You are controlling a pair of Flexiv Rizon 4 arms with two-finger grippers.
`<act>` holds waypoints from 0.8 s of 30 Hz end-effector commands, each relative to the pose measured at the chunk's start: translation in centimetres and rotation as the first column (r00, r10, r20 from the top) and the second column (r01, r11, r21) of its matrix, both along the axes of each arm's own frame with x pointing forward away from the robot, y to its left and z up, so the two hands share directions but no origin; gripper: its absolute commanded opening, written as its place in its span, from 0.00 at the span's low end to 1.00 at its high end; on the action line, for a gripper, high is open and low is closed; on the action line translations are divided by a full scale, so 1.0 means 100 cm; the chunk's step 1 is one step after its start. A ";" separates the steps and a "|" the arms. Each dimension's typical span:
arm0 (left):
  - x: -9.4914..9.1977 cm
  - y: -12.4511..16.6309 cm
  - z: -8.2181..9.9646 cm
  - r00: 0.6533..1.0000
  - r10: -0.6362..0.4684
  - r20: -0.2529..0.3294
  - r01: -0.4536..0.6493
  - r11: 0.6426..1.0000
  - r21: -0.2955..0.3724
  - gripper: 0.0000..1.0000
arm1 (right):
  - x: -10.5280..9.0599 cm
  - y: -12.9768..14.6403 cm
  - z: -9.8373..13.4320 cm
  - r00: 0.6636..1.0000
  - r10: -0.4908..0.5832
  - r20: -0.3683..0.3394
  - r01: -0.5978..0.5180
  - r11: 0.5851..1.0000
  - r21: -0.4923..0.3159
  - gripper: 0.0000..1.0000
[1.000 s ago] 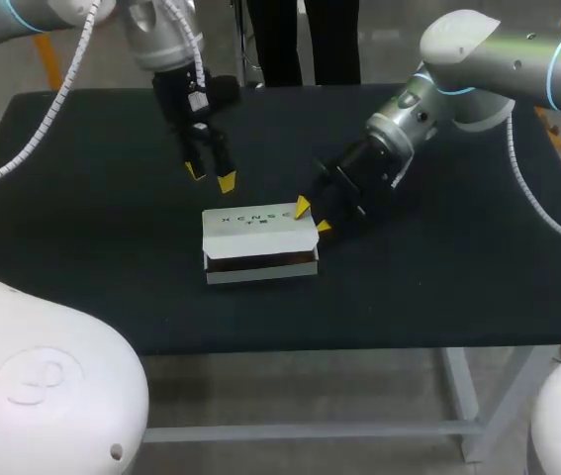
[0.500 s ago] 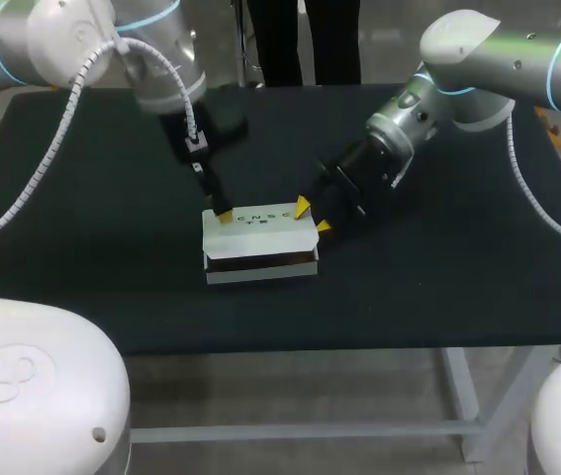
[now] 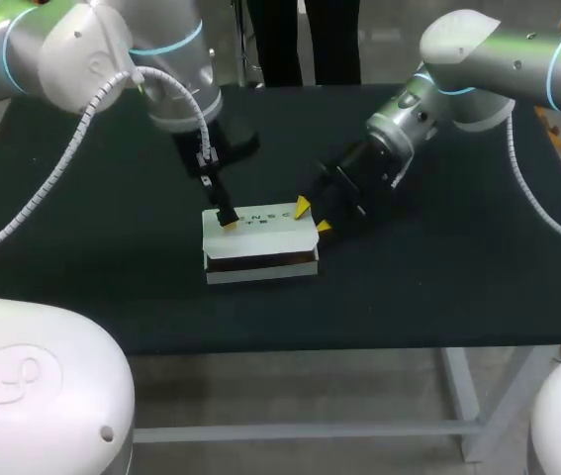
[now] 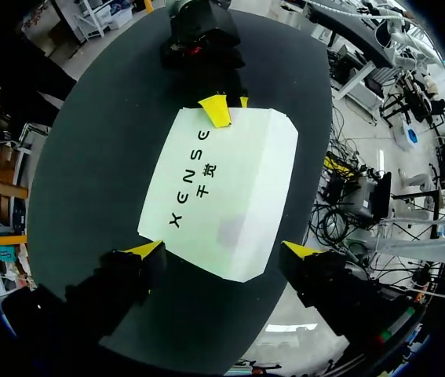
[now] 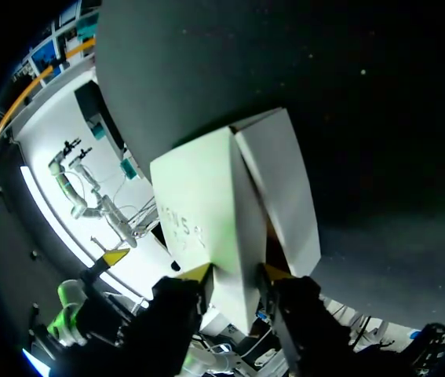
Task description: Assemble the packaging by folding the flat box into shape, placing the metal phone stand inside, and closing the box properly
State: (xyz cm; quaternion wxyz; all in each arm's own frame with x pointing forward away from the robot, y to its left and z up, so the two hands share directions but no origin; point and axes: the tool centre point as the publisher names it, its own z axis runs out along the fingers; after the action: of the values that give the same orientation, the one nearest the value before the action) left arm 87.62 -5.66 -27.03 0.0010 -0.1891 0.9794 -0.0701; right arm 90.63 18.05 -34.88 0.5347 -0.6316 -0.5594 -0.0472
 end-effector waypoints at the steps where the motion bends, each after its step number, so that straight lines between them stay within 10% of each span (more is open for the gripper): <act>1: -0.003 -0.003 -0.004 0.997 -0.073 0.008 0.073 0.997 -0.007 1.00 | 0.001 0.001 -0.001 1.000 0.002 -0.001 -0.002 1.000 0.000 0.42; 8: -0.007 -0.003 -0.013 0.967 -0.253 -0.013 0.253 0.967 -0.026 1.00 | 0.001 0.001 -0.001 1.000 0.002 -0.001 -0.002 1.000 0.000 0.42; 24: 0.005 -0.018 -0.040 0.979 -0.202 -0.037 0.202 0.979 0.009 1.00 | 0.001 0.001 -0.001 1.000 0.002 -0.001 -0.002 1.000 0.000 0.42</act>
State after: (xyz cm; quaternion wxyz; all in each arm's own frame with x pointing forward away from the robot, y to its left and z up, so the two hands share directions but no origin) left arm 87.69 -7.06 -30.56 -0.0201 -0.0884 0.9937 -0.0654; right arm 90.63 18.06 -34.88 0.5347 -0.6316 -0.5594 -0.0472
